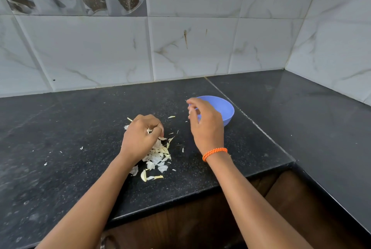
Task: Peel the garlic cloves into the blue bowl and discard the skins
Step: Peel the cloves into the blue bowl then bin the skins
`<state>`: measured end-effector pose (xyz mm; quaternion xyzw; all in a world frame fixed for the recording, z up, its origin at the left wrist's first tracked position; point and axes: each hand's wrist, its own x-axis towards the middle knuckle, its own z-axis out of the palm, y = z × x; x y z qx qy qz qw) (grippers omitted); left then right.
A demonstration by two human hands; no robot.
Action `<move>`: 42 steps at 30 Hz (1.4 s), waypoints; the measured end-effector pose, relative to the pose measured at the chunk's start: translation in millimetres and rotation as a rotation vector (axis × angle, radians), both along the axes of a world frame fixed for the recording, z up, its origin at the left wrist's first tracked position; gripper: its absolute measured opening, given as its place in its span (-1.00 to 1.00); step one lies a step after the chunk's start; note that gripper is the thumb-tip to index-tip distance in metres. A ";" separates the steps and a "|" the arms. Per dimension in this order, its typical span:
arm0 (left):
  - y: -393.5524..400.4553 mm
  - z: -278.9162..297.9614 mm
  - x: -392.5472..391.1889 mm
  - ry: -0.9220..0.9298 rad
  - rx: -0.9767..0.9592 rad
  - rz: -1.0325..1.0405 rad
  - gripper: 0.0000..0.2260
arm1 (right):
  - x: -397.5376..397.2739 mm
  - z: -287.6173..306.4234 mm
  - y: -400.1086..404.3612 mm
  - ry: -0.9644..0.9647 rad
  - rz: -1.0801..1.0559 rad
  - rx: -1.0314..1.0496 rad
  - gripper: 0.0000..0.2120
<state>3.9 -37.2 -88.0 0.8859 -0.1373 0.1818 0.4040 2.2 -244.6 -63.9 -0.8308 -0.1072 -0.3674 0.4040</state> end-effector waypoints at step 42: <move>13.1 -4.6 9.2 -0.010 -0.080 0.083 -0.85 | -60.5 -27.7 52.8 0.134 0.636 -0.621 -0.91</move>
